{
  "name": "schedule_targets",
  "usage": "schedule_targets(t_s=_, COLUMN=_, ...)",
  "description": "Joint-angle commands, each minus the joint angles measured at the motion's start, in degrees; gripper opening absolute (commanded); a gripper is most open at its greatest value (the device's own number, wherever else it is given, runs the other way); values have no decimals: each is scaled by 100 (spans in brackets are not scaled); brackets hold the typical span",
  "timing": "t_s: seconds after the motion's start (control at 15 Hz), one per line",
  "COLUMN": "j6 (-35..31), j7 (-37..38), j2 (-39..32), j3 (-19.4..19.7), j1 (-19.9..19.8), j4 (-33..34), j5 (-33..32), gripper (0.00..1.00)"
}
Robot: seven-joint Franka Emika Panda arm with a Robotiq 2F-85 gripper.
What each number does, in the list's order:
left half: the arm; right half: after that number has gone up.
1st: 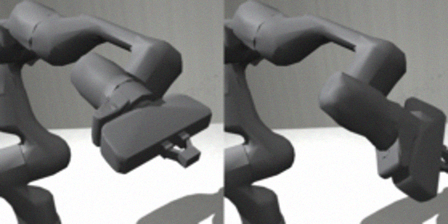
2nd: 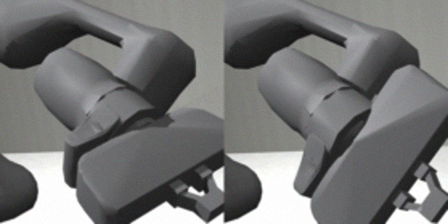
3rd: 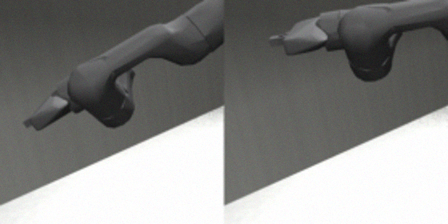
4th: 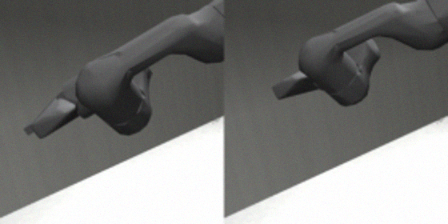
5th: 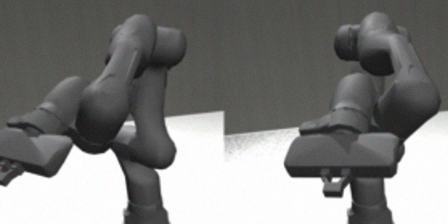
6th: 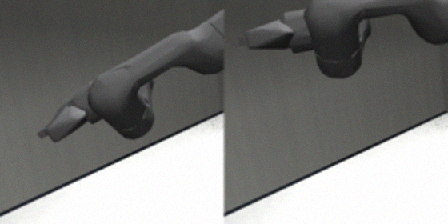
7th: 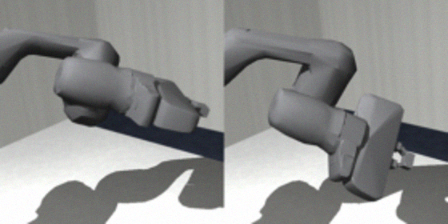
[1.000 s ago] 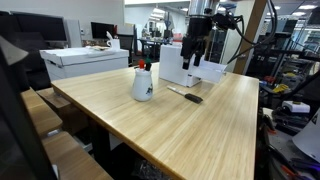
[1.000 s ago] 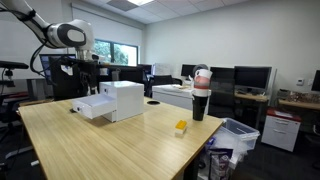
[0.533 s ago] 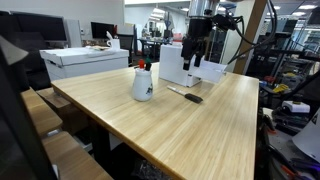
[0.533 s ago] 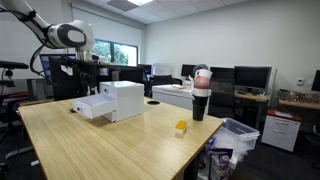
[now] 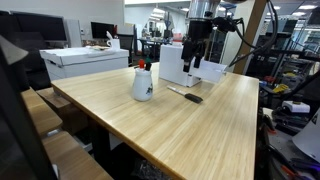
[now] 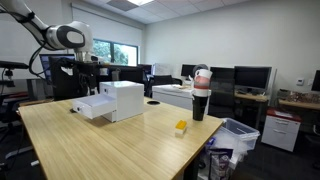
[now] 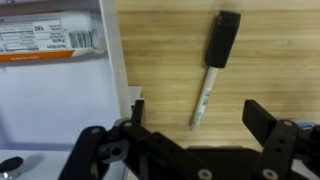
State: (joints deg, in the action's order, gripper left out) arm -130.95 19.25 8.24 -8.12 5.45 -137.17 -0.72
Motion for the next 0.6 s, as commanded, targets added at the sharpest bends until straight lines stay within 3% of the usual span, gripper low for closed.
schedule_targets(t_s=0.0, j6=-293, j7=172, j2=-93, j3=-96, j1=22, j4=-130, j5=-219, gripper=100)
schedule_targets(t_s=0.27, j6=-509, j7=557, j2=-203, j3=-159, j1=27, j4=-174, j5=-331, gripper=100)
schedule_targets(t_s=0.53, j6=-1272, j7=949, j2=-186, j3=-152, j1=48, j4=-400, j5=-37, gripper=100)
